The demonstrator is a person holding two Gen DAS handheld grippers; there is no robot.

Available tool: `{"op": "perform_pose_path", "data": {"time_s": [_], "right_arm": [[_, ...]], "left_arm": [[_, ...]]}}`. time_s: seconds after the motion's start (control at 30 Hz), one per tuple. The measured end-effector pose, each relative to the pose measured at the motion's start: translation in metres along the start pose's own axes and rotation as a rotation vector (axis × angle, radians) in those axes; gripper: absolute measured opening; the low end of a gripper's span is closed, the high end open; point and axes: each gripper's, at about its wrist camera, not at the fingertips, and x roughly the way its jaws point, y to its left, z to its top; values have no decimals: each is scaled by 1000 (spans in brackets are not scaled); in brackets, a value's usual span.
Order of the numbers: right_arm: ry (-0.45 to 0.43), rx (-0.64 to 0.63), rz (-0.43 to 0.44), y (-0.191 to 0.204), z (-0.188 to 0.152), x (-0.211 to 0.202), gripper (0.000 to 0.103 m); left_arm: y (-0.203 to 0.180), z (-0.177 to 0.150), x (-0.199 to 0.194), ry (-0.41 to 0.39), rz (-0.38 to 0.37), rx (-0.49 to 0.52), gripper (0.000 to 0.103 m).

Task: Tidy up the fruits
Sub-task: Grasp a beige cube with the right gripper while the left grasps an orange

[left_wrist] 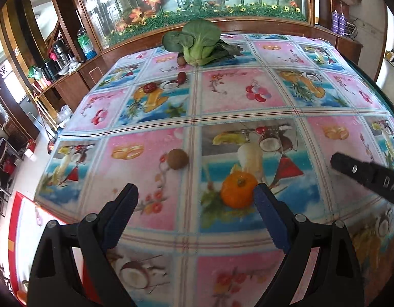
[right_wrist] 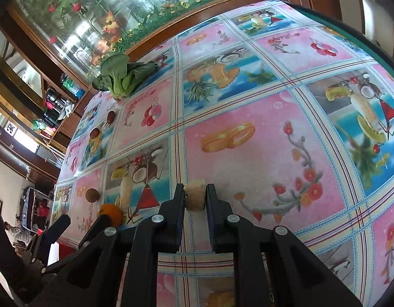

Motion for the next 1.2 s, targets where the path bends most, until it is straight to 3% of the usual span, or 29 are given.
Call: {"op": "perform_pose_path", "data": {"time_s": [0.4,0.5,0.63,1.1,1.2], "right_arm": [[-7,-12,-8,3,0,1,14],[-9,-17,-11,3,0,1,14],[-12,-25,-17,4,-1,1,14],[-23,-46,-32,7,-2,1,14],[-25,-49,-33,8,-2,1,14]], "left_arm": [[-18,5,12,10,-56,19,90],[-19,3,19,22,-69,15,77],[-14,0,22,26,-112,-13,68],[-6,-5,19,36,-123,-45,68],[-7,-6,20,36,-150,-45,57]]}}
